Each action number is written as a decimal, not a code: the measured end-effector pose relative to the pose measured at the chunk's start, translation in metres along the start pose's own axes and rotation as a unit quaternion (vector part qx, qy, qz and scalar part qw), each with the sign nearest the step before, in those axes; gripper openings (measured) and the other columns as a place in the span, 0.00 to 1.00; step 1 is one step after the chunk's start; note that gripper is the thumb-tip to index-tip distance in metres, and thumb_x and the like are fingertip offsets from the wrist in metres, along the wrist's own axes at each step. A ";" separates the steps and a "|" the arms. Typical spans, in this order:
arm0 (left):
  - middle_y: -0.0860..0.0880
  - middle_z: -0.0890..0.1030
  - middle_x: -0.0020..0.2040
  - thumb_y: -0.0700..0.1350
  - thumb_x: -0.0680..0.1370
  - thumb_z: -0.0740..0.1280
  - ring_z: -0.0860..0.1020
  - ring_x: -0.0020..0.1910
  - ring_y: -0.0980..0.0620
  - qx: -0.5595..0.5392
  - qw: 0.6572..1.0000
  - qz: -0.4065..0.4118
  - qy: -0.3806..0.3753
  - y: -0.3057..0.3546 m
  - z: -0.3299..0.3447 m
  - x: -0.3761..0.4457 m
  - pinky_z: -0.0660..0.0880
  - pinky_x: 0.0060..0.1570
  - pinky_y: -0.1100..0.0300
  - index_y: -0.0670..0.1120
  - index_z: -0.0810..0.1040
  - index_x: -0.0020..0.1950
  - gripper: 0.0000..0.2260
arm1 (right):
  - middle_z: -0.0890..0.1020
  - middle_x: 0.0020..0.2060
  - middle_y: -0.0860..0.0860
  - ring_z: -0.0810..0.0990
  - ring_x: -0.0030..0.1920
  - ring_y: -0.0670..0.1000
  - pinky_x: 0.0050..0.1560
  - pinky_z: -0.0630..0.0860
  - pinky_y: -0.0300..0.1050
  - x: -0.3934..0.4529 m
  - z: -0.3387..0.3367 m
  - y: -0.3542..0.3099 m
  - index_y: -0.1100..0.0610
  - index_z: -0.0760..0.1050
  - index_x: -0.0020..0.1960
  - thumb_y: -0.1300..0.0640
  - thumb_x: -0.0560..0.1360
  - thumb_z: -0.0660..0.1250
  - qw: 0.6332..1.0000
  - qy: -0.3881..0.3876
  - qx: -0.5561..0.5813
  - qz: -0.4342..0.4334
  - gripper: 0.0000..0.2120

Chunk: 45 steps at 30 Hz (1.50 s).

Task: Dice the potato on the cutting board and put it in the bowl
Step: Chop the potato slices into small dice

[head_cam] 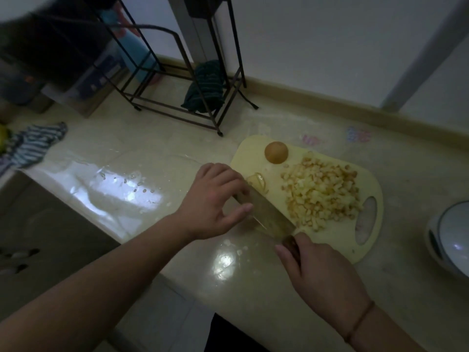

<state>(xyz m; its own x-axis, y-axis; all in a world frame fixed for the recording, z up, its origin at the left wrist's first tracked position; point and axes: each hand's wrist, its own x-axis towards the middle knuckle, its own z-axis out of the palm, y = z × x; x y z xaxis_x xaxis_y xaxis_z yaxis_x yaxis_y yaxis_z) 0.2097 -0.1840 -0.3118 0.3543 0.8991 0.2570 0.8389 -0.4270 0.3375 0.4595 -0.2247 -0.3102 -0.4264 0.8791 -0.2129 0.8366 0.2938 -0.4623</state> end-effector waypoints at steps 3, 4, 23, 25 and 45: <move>0.54 0.80 0.54 0.67 0.79 0.53 0.75 0.57 0.50 0.077 0.989 -0.034 -0.121 0.001 0.003 0.010 0.65 0.61 0.49 0.51 0.83 0.54 0.26 | 0.82 0.45 0.50 0.82 0.45 0.53 0.37 0.66 0.46 -0.001 -0.008 -0.005 0.47 0.67 0.55 0.32 0.75 0.41 0.999 0.001 -0.051 -0.004 0.26; 0.55 0.80 0.55 0.69 0.79 0.50 0.75 0.57 0.51 0.096 0.985 -0.042 -0.139 0.001 0.004 0.012 0.64 0.61 0.49 0.52 0.83 0.55 0.29 | 0.82 0.43 0.50 0.83 0.43 0.53 0.35 0.65 0.46 -0.001 -0.008 -0.006 0.48 0.68 0.53 0.32 0.76 0.42 0.998 0.006 -0.060 -0.006 0.25; 0.44 0.72 0.72 0.66 0.81 0.52 0.72 0.67 0.43 0.150 0.963 0.095 -0.202 -0.065 0.009 0.038 0.70 0.65 0.47 0.48 0.65 0.76 0.30 | 0.65 0.26 0.52 0.59 0.22 0.48 0.25 0.56 0.37 0.011 -0.015 0.009 0.57 0.67 0.41 0.39 0.79 0.55 0.776 -0.128 0.571 0.235 0.21; 0.44 0.69 0.75 0.68 0.80 0.50 0.70 0.67 0.44 0.169 0.950 0.119 -0.233 -0.067 0.017 0.047 0.70 0.65 0.49 0.49 0.59 0.79 0.33 | 0.65 0.25 0.52 0.59 0.22 0.48 0.25 0.57 0.37 0.015 -0.016 0.009 0.57 0.67 0.41 0.40 0.79 0.55 0.777 -0.132 0.573 0.226 0.21; 0.40 0.73 0.64 0.54 0.83 0.60 0.76 0.48 0.45 0.077 0.963 0.183 -0.182 -0.062 0.047 0.039 0.78 0.40 0.53 0.45 0.73 0.69 0.19 | 0.64 0.26 0.55 0.58 0.21 0.48 0.24 0.56 0.36 0.019 -0.007 0.010 0.58 0.67 0.40 0.42 0.80 0.55 0.777 -0.108 0.572 0.239 0.20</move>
<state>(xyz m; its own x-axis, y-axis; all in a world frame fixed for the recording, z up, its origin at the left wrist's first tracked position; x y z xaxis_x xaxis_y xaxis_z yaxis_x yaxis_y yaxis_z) 0.1905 -0.1180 -0.3653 0.7364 0.6765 -0.0102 0.6709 -0.7282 0.1396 0.4623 -0.2027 -0.3127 -0.3116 0.6654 -0.6783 0.1164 -0.6818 -0.7223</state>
